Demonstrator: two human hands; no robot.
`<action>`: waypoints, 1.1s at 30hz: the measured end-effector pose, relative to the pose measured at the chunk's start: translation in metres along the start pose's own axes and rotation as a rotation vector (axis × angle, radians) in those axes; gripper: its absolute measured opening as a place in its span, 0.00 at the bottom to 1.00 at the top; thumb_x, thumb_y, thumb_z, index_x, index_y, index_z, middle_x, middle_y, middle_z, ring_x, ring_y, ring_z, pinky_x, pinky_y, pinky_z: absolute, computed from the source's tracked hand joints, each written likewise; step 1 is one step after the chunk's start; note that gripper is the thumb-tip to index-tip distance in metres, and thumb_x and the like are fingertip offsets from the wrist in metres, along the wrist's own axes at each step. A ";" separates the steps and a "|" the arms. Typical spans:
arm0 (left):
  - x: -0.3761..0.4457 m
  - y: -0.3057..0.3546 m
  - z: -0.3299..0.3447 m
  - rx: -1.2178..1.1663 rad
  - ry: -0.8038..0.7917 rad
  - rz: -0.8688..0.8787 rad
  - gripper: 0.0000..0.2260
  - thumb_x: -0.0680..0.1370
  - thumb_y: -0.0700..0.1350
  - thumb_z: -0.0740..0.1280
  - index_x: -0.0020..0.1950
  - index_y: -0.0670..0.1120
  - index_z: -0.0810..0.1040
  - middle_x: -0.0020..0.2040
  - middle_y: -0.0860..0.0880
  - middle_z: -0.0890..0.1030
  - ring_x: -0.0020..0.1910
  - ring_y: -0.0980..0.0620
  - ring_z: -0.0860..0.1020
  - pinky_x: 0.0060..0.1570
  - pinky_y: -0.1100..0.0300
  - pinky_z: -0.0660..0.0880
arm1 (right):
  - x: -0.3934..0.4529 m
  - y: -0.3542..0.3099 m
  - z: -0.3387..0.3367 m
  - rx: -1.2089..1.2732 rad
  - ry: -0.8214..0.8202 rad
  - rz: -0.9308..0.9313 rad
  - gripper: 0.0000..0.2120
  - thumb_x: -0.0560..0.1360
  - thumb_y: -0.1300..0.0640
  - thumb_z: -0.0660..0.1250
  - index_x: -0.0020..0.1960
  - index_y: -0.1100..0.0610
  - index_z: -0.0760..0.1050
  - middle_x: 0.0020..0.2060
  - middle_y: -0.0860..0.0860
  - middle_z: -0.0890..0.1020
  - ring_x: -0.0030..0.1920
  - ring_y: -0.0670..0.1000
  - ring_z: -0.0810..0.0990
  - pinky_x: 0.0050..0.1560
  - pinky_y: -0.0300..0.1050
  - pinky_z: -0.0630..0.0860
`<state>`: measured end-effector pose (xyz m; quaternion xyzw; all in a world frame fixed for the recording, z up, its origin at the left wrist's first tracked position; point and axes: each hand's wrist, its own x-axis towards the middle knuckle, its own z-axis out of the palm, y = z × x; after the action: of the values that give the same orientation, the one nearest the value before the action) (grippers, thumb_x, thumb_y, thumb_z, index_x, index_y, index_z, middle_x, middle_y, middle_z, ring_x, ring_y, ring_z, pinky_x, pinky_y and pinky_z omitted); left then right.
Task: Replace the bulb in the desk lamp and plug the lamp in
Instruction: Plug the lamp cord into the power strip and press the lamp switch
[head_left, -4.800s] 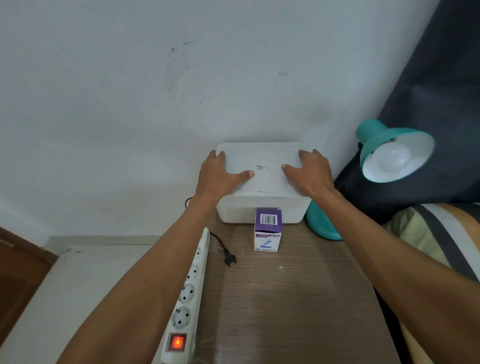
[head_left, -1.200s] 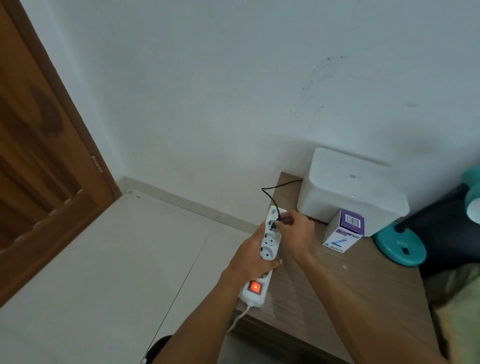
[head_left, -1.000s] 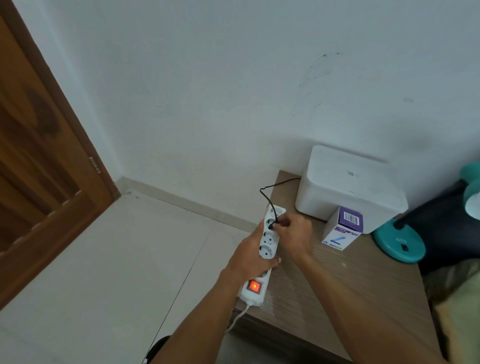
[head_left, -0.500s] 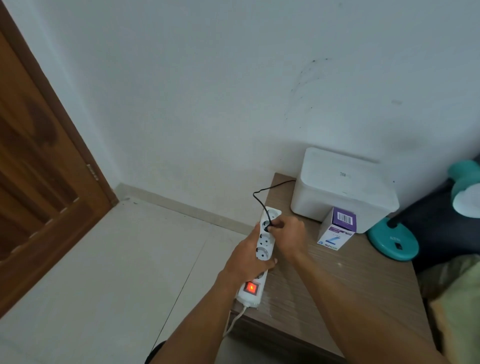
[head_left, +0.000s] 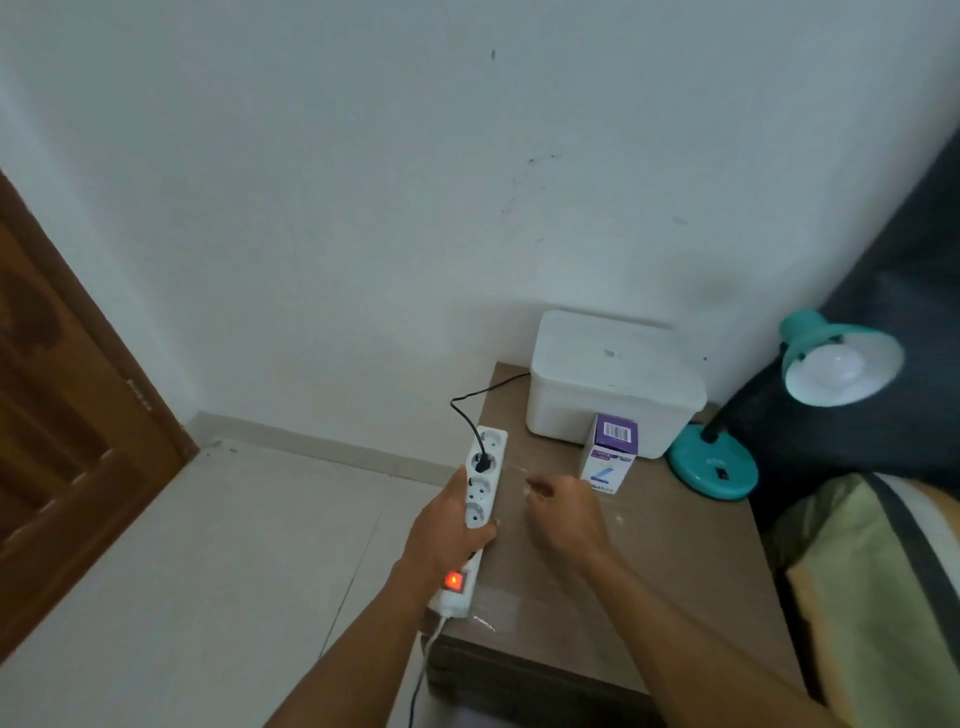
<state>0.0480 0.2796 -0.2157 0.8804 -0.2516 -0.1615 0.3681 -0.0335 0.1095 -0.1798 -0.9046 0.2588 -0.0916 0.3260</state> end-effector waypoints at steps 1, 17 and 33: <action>-0.003 0.003 0.001 0.052 0.020 0.007 0.39 0.77 0.55 0.74 0.81 0.50 0.56 0.73 0.47 0.75 0.62 0.49 0.80 0.57 0.59 0.77 | -0.004 0.009 -0.003 -0.027 0.002 0.019 0.15 0.79 0.52 0.65 0.65 0.53 0.78 0.58 0.49 0.83 0.56 0.47 0.80 0.59 0.43 0.76; 0.010 0.152 0.154 0.292 -0.202 0.627 0.30 0.86 0.58 0.53 0.85 0.47 0.50 0.85 0.47 0.49 0.83 0.53 0.45 0.82 0.53 0.44 | -0.038 0.196 -0.095 -0.303 0.265 0.207 0.23 0.82 0.53 0.58 0.72 0.66 0.67 0.70 0.64 0.71 0.74 0.60 0.66 0.75 0.53 0.62; 0.111 0.170 0.221 0.451 -0.262 0.652 0.33 0.81 0.64 0.34 0.83 0.49 0.40 0.83 0.50 0.38 0.83 0.53 0.37 0.81 0.57 0.39 | 0.028 0.254 -0.107 -0.392 0.249 0.020 0.27 0.82 0.52 0.47 0.78 0.61 0.58 0.77 0.59 0.62 0.78 0.58 0.57 0.76 0.57 0.59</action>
<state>-0.0203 -0.0109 -0.2524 0.7851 -0.5911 -0.0881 0.1626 -0.1494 -0.1292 -0.2592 -0.9297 0.3188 -0.1475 0.1106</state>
